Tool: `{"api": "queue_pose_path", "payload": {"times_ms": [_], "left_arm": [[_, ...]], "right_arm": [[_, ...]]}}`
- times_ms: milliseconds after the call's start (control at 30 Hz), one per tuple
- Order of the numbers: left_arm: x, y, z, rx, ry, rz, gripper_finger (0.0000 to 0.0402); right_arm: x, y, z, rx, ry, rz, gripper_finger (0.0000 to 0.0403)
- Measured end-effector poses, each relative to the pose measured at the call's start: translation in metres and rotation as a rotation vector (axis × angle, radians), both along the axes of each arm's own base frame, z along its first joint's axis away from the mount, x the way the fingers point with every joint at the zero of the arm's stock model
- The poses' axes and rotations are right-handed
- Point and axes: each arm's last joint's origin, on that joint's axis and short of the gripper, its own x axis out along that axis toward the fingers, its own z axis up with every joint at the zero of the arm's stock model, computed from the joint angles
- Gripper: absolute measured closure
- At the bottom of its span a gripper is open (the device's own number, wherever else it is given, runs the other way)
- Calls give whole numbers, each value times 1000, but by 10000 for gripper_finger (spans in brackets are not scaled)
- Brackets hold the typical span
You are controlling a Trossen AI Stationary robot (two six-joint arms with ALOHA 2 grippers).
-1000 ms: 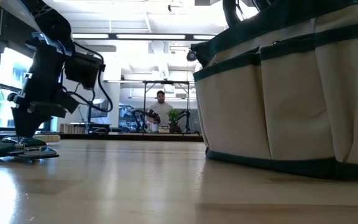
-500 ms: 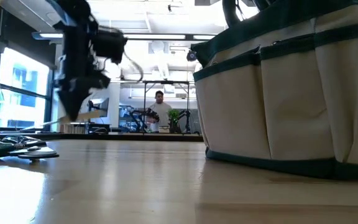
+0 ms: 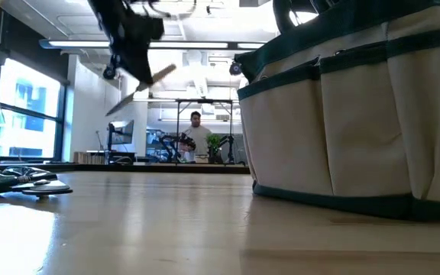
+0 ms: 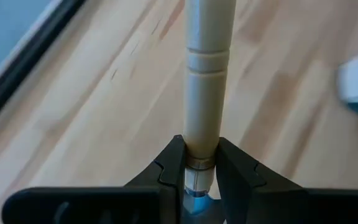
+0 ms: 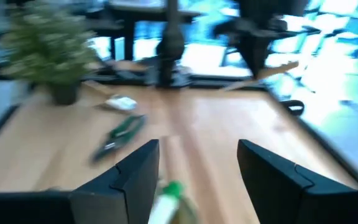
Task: Pick & Place Garden tools in Gardening bag
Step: Put the top brown trowel into the green gardening bag
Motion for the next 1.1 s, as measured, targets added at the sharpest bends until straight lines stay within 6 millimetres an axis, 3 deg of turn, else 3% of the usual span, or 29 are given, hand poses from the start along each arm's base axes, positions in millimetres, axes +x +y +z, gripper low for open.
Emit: {"api": "queue_pose_path", "payload": {"times_ms": [233,433,867,1100], "left_arm": [[-9,-25,45,108,-343,-255,346],[-2,-40,60,98,-526,-523,346],[18,-50,44,166,-772,-777,346],[21,-49,31,203,-842,-770,346]], "right_arm": [[3,-7,6,-37,-56,-92,195],[6,-9,14,-33,-125,-75,195],[7,-5,26,-17,-231,29,195],[8,-8,31,-26,-276,14,195]]}}
